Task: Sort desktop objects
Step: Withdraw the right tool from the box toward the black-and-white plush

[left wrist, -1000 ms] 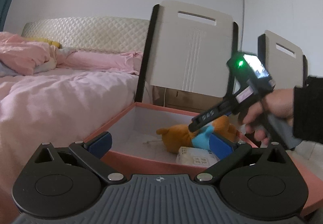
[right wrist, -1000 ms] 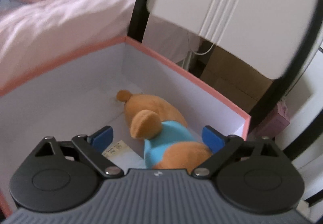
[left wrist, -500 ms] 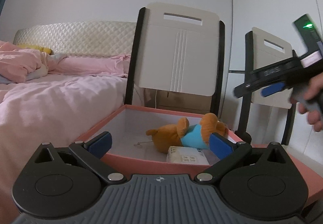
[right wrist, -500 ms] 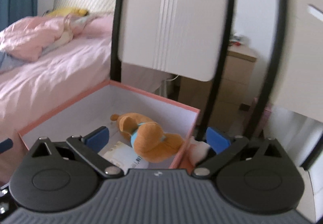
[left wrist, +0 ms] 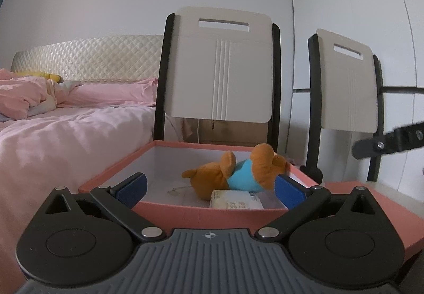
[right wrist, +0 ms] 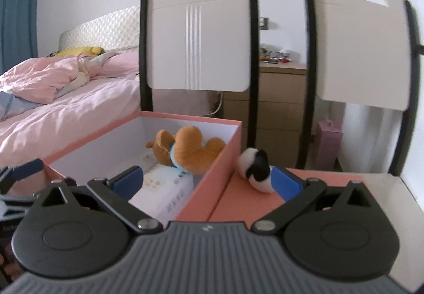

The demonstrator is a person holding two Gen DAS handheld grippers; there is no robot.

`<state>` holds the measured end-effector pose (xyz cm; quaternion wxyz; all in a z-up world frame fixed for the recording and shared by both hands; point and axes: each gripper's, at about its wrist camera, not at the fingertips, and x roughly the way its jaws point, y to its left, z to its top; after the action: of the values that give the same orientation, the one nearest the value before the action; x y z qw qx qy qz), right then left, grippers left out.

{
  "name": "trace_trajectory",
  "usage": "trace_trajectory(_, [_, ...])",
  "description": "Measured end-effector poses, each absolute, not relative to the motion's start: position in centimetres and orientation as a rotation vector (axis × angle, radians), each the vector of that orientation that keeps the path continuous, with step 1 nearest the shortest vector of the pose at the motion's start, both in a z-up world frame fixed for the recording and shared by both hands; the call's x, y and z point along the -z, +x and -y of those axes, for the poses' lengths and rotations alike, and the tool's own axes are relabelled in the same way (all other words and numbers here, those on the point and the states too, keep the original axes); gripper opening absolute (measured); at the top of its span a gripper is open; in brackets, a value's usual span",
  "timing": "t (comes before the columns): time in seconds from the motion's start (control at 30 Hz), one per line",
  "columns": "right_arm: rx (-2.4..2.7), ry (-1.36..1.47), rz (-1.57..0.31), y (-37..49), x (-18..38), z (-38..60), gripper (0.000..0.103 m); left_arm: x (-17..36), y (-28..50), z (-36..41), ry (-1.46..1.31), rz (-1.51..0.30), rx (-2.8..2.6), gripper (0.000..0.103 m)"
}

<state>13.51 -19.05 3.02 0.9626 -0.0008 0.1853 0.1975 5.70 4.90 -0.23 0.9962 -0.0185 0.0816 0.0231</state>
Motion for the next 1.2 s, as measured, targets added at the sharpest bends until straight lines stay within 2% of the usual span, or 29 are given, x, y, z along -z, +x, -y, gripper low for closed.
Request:
trace_trajectory(0.47, [-0.307, 0.042, -0.326, 11.9, 1.0, 20.8, 0.103, 1.3, 6.5, -4.2, 0.019, -0.189, -0.089, 0.103])
trace_trajectory(1.2, [-0.249, 0.049, -0.34, 12.3, 1.8, 21.9, 0.103, 1.3, 6.4, -4.6, -0.005, -0.209, -0.106, 0.103])
